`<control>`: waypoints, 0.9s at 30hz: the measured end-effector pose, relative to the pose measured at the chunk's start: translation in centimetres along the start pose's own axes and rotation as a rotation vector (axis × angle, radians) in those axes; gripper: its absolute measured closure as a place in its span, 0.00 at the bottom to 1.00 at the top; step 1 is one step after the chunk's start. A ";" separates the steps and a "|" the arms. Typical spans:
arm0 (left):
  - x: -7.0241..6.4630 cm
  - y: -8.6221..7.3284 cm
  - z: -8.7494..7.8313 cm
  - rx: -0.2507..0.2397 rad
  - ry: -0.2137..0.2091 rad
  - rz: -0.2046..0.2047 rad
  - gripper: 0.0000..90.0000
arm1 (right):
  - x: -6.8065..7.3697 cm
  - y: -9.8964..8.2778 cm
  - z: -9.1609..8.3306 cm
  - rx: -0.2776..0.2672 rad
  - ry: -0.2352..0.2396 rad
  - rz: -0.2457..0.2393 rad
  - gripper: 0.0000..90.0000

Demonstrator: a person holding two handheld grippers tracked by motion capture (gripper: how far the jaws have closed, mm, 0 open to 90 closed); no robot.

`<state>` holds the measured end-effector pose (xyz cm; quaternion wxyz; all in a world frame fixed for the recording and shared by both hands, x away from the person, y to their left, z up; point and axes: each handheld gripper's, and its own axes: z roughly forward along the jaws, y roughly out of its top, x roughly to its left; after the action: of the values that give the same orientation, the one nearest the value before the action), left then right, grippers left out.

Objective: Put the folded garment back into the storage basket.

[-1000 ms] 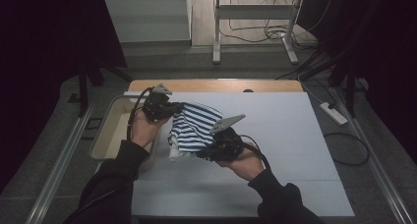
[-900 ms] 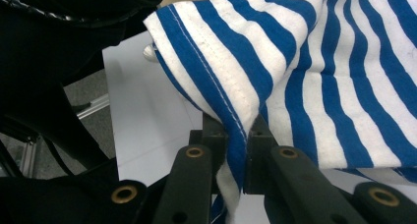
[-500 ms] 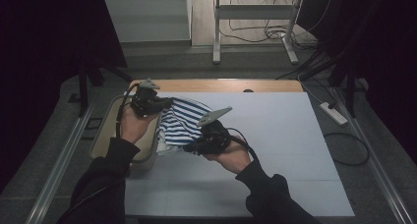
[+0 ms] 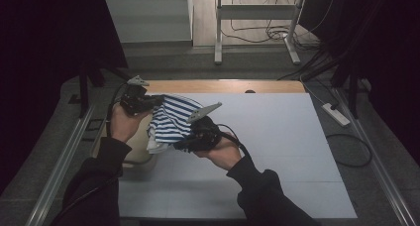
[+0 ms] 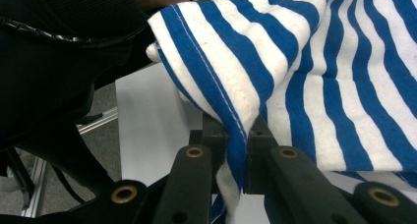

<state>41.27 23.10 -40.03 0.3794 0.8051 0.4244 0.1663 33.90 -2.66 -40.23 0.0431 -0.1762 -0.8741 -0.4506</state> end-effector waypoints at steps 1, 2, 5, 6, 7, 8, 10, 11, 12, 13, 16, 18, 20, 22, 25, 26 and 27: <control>0.2 -0.1 -0.1 -0.002 0.002 -0.005 0.91 | 0.0 0.1 0.1 0.001 0.002 0.000 0.93; 0.5 -0.2 -0.4 -0.002 0.007 -0.010 0.91 | 0.0 0.3 0.5 0.003 0.005 0.000 0.93; 0.8 -0.3 -0.7 0.000 0.019 -0.013 0.91 | 0.1 0.7 1.0 0.003 0.009 -0.007 0.93; 1.0 -0.4 -0.8 0.000 0.022 -0.014 0.91 | 0.1 0.8 1.2 0.006 0.012 -0.006 0.93; 1.1 -0.5 -1.0 0.000 0.025 -0.015 0.91 | 0.2 0.9 1.3 0.007 0.012 -0.009 0.93; 1.1 -0.5 -1.0 0.000 0.025 -0.015 0.91 | 0.2 0.9 1.3 0.007 0.012 -0.009 0.93; 1.3 -0.6 -1.2 0.000 0.030 -0.019 0.91 | 0.3 1.3 1.8 0.008 0.016 -0.015 0.93; 1.5 -0.8 -1.3 -0.001 0.034 -0.021 0.91 | 0.4 1.4 2.0 0.007 0.019 -0.018 0.93; 1.8 -1.0 -1.5 0.000 0.039 -0.024 0.91 | 0.4 1.5 2.2 0.008 0.021 -0.019 0.93; 1.9 -1.2 -1.6 0.001 0.042 -0.027 0.91 | 0.4 1.6 2.4 0.009 0.022 -0.022 0.93; 2.4 -1.5 -2.0 0.005 0.053 -0.031 0.91 | 0.6 1.9 3.0 0.015 0.025 -0.028 0.93; 2.5 -1.6 -2.1 0.004 0.057 -0.035 0.91 | 0.6 2.1 3.2 0.017 0.025 -0.030 0.93; 2.9 -1.8 -2.3 0.007 0.064 -0.040 0.91 | 0.7 2.3 3.7 0.017 0.029 -0.032 0.93; 3.2 -2.0 -2.6 0.009 0.071 -0.045 0.91 | 0.8 2.6 4.2 0.020 0.028 -0.036 0.93; 3.8 -2.4 -3.0 0.008 0.082 -0.056 0.91 | 0.9 3.0 5.0 0.022 0.031 -0.037 0.93; 4.0 -2.5 -3.1 0.007 0.085 -0.059 0.91 | 0.9 3.0 5.0 0.022 0.031 -0.037 0.93; 4.4 -2.7 -3.3 0.007 0.091 -0.066 0.91 | 0.9 3.3 5.4 0.023 0.032 -0.038 0.93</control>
<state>40.34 29.16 -40.13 0.3622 0.7836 0.4682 0.1886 34.63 3.62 -40.65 0.0506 -0.1515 -0.8817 -0.4440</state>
